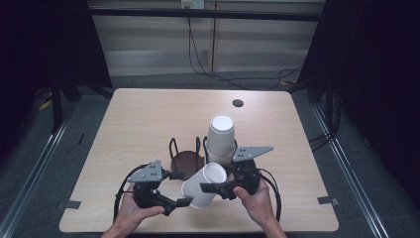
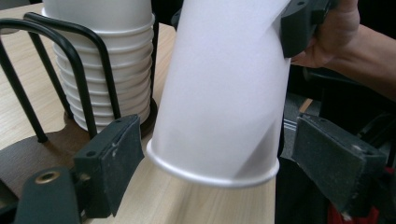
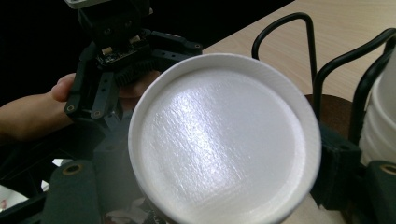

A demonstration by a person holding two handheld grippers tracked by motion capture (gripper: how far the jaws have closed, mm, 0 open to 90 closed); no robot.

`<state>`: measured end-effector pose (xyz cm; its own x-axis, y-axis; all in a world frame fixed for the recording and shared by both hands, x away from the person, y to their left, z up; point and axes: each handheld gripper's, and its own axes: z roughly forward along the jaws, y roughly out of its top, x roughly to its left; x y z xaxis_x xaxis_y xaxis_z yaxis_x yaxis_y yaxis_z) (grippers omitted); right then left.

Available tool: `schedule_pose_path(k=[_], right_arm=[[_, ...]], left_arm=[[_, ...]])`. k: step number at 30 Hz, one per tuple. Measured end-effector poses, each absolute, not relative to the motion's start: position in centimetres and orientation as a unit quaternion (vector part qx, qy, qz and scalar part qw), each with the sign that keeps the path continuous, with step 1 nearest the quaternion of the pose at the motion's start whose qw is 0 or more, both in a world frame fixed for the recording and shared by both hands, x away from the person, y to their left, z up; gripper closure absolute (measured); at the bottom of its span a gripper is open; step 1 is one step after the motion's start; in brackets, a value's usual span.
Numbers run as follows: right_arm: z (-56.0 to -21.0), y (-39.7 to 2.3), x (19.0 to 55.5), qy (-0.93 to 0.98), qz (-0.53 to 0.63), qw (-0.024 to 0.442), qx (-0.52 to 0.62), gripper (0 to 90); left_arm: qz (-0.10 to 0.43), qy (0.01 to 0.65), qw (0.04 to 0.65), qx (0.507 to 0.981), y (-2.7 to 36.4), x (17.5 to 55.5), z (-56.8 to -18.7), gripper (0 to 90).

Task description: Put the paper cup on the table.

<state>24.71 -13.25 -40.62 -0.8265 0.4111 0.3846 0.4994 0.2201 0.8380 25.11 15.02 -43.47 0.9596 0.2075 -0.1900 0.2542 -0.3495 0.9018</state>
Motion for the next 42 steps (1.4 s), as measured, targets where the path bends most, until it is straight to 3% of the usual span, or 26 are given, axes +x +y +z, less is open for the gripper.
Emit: schedule_pose_path(k=[28,42], right_arm=[[-41.1,-10.9,24.2,-0.785,-0.553,0.060,-0.273,25.5],[-41.1,-11.0,24.2,-0.780,-0.560,0.074,-0.267,24.1]], left_arm=[[-0.034,0.117,0.517,0.847,12.5,24.9,-44.7,8.1],[-0.041,0.108,0.498,0.860,12.3,24.6,-44.6,16.9]])
